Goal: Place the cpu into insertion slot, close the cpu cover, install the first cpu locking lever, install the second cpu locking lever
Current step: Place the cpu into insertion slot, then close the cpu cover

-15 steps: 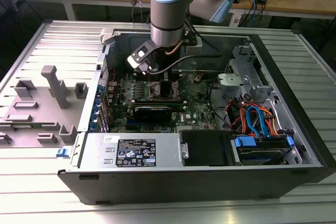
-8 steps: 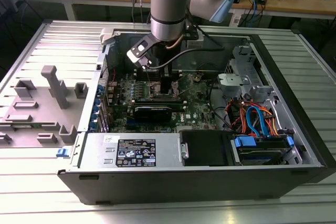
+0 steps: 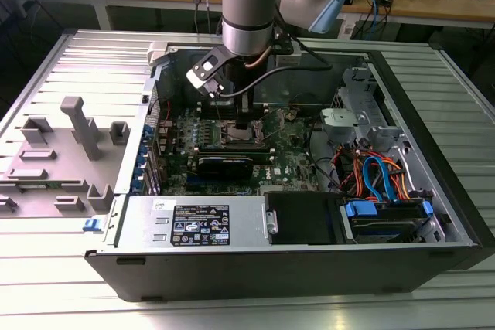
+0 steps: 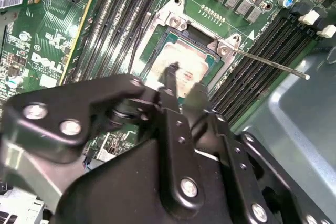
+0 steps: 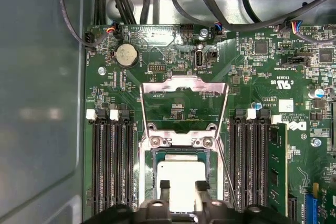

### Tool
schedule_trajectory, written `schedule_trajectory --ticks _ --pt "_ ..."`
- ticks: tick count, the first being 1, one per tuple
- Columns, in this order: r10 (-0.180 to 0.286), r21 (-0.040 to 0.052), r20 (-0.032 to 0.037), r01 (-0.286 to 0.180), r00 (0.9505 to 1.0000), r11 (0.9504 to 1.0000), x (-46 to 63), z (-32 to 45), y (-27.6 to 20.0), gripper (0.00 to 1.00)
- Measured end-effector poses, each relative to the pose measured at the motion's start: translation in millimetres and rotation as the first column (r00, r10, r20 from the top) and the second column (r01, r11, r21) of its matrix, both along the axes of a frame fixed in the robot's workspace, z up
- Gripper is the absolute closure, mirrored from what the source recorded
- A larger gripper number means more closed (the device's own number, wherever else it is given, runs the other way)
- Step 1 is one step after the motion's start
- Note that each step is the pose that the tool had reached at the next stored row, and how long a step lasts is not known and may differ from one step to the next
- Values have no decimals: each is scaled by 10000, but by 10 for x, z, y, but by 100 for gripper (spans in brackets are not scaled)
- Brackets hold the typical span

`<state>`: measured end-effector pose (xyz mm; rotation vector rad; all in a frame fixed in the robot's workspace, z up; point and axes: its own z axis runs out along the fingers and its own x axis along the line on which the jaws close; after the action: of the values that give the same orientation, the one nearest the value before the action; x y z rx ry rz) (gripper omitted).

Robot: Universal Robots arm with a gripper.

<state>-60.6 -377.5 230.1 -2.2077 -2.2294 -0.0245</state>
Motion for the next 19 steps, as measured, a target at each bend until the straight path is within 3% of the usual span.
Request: schedule_trajectory --ticks 1,2,3,19 --pt "-1 1 0 1 10000 10000 0 0 -3 75" --pt "5 1 1 -5 10000 10000 0 -1 -4 87" --pt "14 1 1 -14 10000 10000 0 0 -5 89" --pt "30 0 0 -30 10000 10000 9 -3 -6 89"
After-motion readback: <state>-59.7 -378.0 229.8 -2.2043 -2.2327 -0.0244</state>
